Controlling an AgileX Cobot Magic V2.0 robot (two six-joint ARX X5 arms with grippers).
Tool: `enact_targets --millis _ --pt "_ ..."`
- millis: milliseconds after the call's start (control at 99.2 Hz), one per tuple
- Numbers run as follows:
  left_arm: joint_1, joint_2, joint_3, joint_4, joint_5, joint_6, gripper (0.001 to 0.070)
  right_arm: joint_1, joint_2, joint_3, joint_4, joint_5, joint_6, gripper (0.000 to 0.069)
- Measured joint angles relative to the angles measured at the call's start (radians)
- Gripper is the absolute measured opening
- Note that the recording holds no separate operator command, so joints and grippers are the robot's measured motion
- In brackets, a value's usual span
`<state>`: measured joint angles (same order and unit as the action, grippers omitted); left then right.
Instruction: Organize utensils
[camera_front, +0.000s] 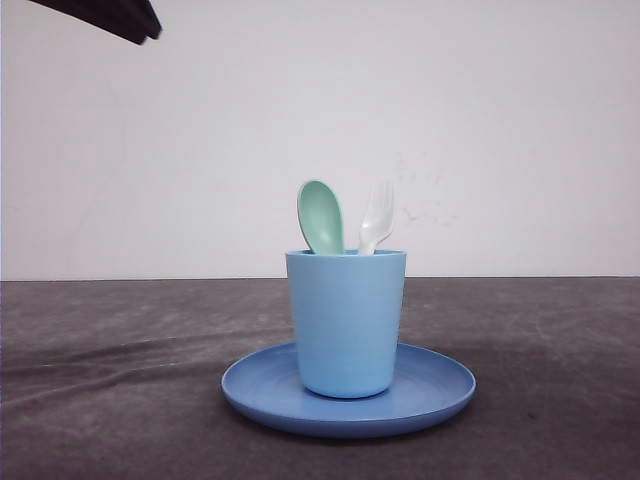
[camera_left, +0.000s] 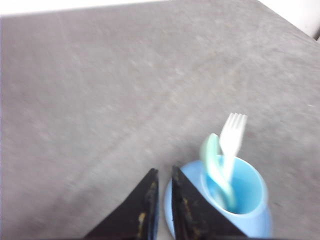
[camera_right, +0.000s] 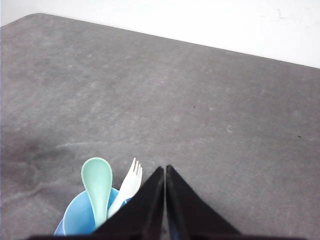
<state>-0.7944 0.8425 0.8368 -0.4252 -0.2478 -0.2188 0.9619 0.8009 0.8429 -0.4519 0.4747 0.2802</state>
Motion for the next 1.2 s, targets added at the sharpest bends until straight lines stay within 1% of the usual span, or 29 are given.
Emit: enact_targets --millis 81,131,292,383,524,625,716,867,1029,1200 --pt "0.059 -0.029 0.000 0.013 -0.008 0.050 0.0021 0.000 0.000 0.000 0.000 0.000 0.000 0.0004" --pt "0.106 -0.047 0.000 0.016 -0.008 0.071 0.0021 0.000 0.000 0.000 0.000 0.000 0.000 0.0004" --pt "0.291 -0.105 -0.006 0.019 -0.005 0.117 0.0021 0.000 0.000 0.000 0.000 0.000 0.000 0.0004" --pt "0.393 -0.156 -0.042 0.026 0.022 0.145 0.0021 0.000 0.000 0.000 0.000 0.000 0.000 0.0004" --pt "0.529 -0.248 -0.140 0.034 0.094 0.186 0.0021 0.000 0.000 0.000 0.000 0.000 0.000 0.0004" --pt "0.603 -0.326 -0.233 0.061 0.108 0.201 0.0021 0.000 0.000 0.000 0.000 0.000 0.000 0.0004" --pt "0.650 -0.409 -0.332 0.093 0.117 0.204 0.0021 0.000 0.000 0.000 0.000 0.000 0.000 0.0004" --pt "0.699 -0.561 -0.513 0.146 0.136 0.206 0.0021 0.000 0.000 0.000 0.000 0.000 0.000 0.0004" --pt "0.727 -0.711 -0.672 0.156 0.142 0.208 0.0021 0.000 0.000 0.000 0.000 0.000 0.000 0.0004" --pt "0.745 -0.837 -0.766 0.145 0.142 0.208 0.0021 0.000 0.000 0.000 0.000 0.000 0.000 0.0004"
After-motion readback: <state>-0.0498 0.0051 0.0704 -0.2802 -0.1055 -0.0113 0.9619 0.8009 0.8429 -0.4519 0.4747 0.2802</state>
